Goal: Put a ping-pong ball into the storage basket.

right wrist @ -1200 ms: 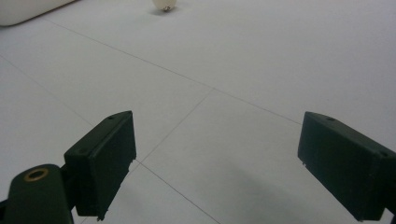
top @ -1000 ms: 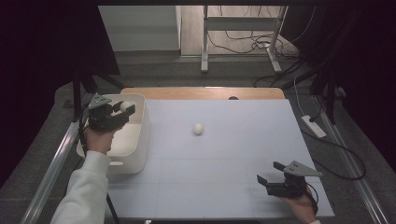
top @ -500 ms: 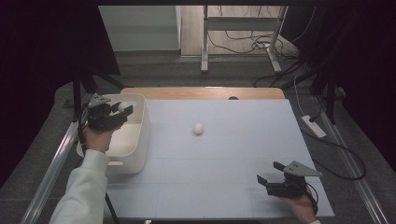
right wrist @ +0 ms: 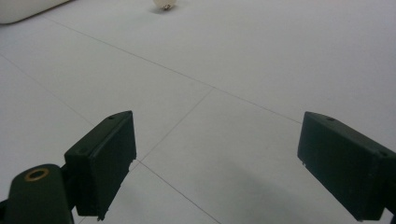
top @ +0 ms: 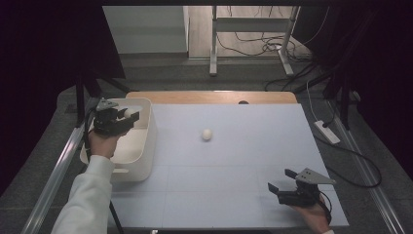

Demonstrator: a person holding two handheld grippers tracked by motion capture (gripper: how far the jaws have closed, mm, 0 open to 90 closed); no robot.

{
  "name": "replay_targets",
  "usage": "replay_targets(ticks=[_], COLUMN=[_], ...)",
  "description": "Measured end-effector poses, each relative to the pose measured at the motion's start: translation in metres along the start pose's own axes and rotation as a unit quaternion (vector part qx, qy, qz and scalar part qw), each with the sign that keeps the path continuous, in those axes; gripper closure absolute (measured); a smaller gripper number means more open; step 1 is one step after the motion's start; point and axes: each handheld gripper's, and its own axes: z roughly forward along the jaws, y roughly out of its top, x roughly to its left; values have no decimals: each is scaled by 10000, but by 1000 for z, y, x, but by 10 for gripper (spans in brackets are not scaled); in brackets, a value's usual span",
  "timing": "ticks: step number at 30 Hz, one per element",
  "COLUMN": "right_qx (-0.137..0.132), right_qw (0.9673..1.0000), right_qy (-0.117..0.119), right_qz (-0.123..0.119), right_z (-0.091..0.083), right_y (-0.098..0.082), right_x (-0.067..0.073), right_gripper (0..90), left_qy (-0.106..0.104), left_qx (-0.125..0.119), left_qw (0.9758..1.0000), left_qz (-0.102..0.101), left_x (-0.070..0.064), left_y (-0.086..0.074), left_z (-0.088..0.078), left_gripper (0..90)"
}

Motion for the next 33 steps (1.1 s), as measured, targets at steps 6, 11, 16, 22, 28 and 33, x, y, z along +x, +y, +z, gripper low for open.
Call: replay_targets(ticks=[6,11,16,22,28,33], right_qx=[0,2,6,6,8,10], right_qw=[10000,10000,10000,10000,10000,10000], right_qy=[-7,-6,-9,-13,-13,-9], right_qz=[-2,-5,-5,-4,-6,-7], right_z=[0,0,0,0,0,0], right_y=[0,0,0,0,0,0], right_x=[0,0,0,0,0,0], right_gripper=[115,115,116,115,116,115], left_qy=[61,97,90,35,16,23], left_qx=[164,262,445,694,821,844], left_qw=[9998,9996,9989,9976,9966,9964], left_qz=[-18,-29,-59,-52,-34,-11], left_x=[2,4,5,6,6,5], left_y=[-1,-1,-2,-3,-3,-3], left_z=[5,8,13,19,21,22], left_gripper=[502,501,502,501,501,500])
